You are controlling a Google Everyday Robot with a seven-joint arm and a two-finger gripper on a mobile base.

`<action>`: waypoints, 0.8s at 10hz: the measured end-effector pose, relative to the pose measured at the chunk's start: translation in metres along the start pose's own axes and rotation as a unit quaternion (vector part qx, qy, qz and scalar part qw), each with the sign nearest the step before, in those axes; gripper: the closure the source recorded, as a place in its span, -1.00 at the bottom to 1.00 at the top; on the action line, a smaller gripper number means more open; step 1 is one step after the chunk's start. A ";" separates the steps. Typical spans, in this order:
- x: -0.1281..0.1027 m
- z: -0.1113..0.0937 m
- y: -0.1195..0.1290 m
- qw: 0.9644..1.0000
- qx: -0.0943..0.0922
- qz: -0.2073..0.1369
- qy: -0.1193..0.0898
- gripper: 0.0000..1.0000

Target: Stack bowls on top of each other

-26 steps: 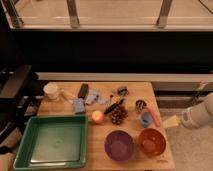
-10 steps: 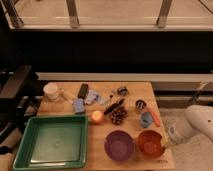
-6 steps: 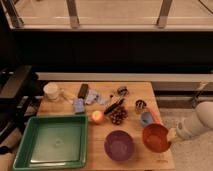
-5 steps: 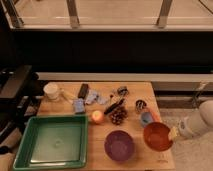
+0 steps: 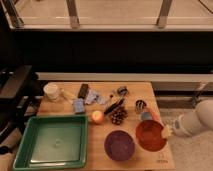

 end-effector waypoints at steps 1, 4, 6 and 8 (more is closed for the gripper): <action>-0.002 0.003 -0.018 1.000 0.003 -0.021 -0.003 1.00; -0.010 0.017 -0.063 0.997 0.016 -0.071 -0.022 1.00; -0.018 0.035 -0.099 0.992 0.030 -0.112 -0.049 0.95; -0.022 0.053 -0.113 0.988 0.040 -0.132 -0.071 0.63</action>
